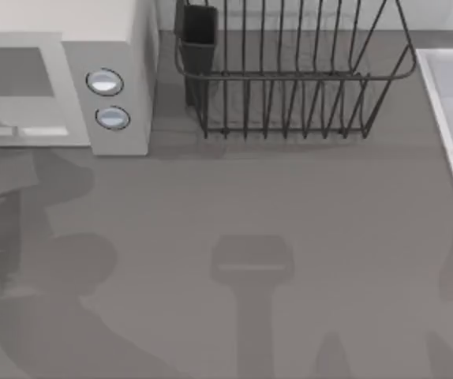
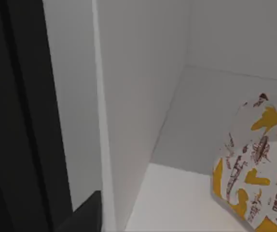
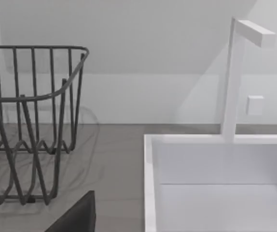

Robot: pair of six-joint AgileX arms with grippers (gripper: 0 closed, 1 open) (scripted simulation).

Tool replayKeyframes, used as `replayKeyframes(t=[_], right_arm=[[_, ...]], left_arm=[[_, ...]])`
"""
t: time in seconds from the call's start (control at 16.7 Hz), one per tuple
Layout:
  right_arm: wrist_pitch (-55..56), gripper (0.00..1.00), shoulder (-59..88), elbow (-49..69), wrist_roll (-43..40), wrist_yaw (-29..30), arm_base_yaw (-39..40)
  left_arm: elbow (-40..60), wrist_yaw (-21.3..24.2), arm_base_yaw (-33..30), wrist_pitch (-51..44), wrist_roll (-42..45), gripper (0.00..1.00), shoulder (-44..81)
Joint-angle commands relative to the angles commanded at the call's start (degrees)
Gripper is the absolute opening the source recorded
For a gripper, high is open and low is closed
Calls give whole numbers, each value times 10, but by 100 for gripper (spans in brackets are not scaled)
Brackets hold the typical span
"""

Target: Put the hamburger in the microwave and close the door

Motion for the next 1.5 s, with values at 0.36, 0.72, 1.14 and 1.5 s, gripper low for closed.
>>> replayKeyframes(t=[0.36, 0.72, 1.14, 1.5], right_arm=[[0, 100, 0, 0, 0, 0, 0], [0, 100, 0, 0, 0, 0, 0], [0, 100, 0, 0, 0, 0, 0], [0, 100, 0, 0, 0, 0, 0]], left_arm=[[-149, 15, 17, 59, 8, 100, -44], [-214, 21, 22, 59, 10, 100, -34], [-201, 21, 19, 62, 10, 100, -49], [-171, 20, 19, 0, 10, 100, -127]])
